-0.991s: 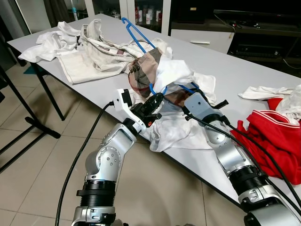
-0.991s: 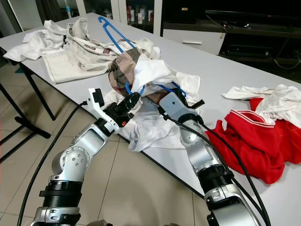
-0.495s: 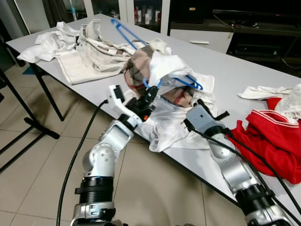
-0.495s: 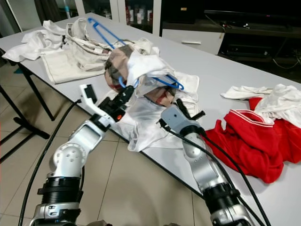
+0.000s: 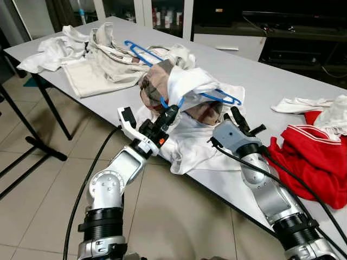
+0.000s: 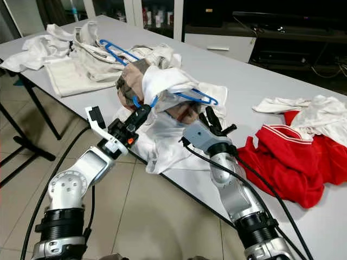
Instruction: Hang hanger
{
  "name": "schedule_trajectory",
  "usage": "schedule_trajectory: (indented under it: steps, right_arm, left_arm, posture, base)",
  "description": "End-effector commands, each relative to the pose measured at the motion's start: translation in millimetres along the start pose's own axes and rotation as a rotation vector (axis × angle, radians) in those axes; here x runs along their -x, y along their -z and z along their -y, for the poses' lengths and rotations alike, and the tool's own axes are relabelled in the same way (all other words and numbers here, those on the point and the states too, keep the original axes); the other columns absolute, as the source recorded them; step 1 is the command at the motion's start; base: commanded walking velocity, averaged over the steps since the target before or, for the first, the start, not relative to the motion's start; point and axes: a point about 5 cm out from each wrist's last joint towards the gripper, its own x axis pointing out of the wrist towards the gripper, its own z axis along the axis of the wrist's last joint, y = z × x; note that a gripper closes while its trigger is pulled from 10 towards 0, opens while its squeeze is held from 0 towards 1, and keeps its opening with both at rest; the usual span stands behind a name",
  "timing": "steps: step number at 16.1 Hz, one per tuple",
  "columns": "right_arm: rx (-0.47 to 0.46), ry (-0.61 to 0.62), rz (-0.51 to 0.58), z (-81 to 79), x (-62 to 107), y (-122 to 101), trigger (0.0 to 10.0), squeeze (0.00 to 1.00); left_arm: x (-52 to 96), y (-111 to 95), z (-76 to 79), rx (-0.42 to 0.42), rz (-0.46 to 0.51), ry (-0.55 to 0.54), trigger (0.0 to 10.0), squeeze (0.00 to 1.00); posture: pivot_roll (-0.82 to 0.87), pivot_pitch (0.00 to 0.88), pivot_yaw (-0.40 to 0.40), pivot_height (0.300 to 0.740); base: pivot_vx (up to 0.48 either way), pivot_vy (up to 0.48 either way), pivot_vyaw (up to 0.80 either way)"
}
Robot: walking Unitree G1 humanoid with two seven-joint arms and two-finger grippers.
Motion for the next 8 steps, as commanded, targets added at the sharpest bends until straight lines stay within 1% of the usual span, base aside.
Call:
schedule_trajectory:
  steps: [1,2,3,4,6,8]
  right_arm:
    - [0.026,-0.006,0.013,1.6,-5.3,-4,10.0,0.06]
    - [0.048,-0.039,-0.012,-3.6,-9.9,-3,10.0,0.72]
    - [0.08,-0.052,-0.027,-6.3,-14.3,-3,10.0,1.0]
    - [0.114,-0.041,-0.032,-4.7,-19.8,-5,10.0,1.0]
    - [0.162,0.008,-0.046,6.6,-26.1,-4,10.0,1.0]
    - [0.178,0.019,-0.073,12.2,-27.4,0,10.0,1.0]
  left_arm:
    - [0.6,-2,8.7,0.016,-0.004,0.061,0.0,0.0]
    - [2.6,0,11.9,0.031,-0.024,0.094,0.0,0.0]
    - [4.0,2,15.2,0.04,-0.05,0.125,0.0,0.0]
    - [5.7,5,17.1,0.042,-0.07,0.145,0.0,0.0]
    - [7.9,7,16.9,0.033,-0.083,0.138,0.0,0.0]
    - [9.8,6,15.8,0.035,-0.083,0.131,0.0,0.0]
  posture:
    - [0.01,0.01,0.014,0.723]
    - [0.01,0.01,0.014,0.723]
    - [0.01,0.01,0.013,0.723]
    - [0.02,0.012,0.012,0.723]
    - [0.03,0.013,0.009,0.723]
    - [0.03,0.012,0.01,0.723]
  base:
    - [0.0,0.0,0.0]
    - [0.0,0.0,0.0]
    - [0.0,0.0,0.0]
    - [0.0,0.0,0.0]
    - [0.0,0.0,0.0]
    - [0.0,0.0,0.0]
